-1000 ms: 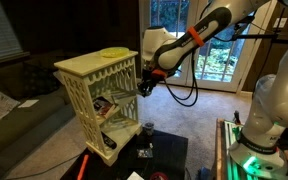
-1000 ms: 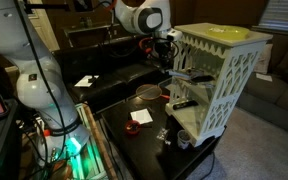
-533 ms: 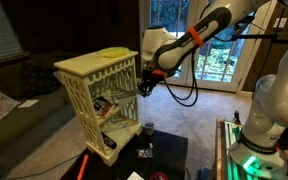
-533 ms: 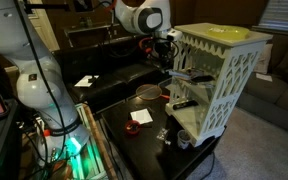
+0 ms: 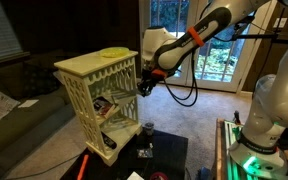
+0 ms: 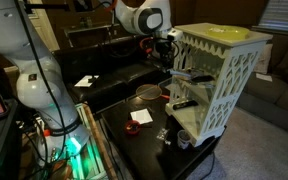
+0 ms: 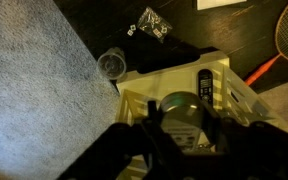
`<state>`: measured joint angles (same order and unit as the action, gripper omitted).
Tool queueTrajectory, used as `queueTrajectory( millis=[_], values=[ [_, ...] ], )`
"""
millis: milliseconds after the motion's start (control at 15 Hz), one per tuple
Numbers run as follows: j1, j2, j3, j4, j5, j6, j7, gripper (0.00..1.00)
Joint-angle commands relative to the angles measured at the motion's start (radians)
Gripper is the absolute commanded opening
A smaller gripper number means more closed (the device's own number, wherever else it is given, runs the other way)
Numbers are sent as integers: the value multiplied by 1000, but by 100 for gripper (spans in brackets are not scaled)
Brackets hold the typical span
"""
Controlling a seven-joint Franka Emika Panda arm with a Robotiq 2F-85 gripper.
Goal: Pick up the remote on top of the rack and put it on the top shelf
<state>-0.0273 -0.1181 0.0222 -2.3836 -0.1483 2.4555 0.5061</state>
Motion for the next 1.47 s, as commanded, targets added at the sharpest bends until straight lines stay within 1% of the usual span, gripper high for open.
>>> queueTrajectory(
  millis=[0, 67, 200, 333, 467, 600, 667, 733, 933, 1000, 1067, 1133, 1200, 1267, 1333, 1400],
  values=[
    [-19, 25, 11, -10, -49, 127, 80, 20],
    [-24, 44, 12, -7, -67, 169, 104, 20],
    [-28, 70, 8, -1, -109, 213, 145, 20],
    [-26, 106, -2, 8, -145, 237, 163, 20],
    [-17, 142, -12, 14, -141, 261, 142, 20],
    [-13, 180, -27, 30, -182, 288, 155, 20],
    [-9, 181, -35, 41, -171, 256, 128, 20],
    [-1, 158, -34, 11, -131, 259, 116, 45],
    [1, 179, -47, 26, -134, 259, 109, 45],
    [2, 180, -47, 29, -134, 259, 109, 20],
    [3, 213, -52, 37, -155, 328, 140, 20],
    [8, 249, -67, 50, -215, 389, 191, 20],
    [16, 292, -79, 68, -238, 447, 204, 20],
    [3, 328, -74, 82, -274, 503, 232, 20],
    [14, 372, -98, 108, -323, 555, 270, 20],
    [26, 411, -118, 132, -346, 591, 289, 20]
  ],
)
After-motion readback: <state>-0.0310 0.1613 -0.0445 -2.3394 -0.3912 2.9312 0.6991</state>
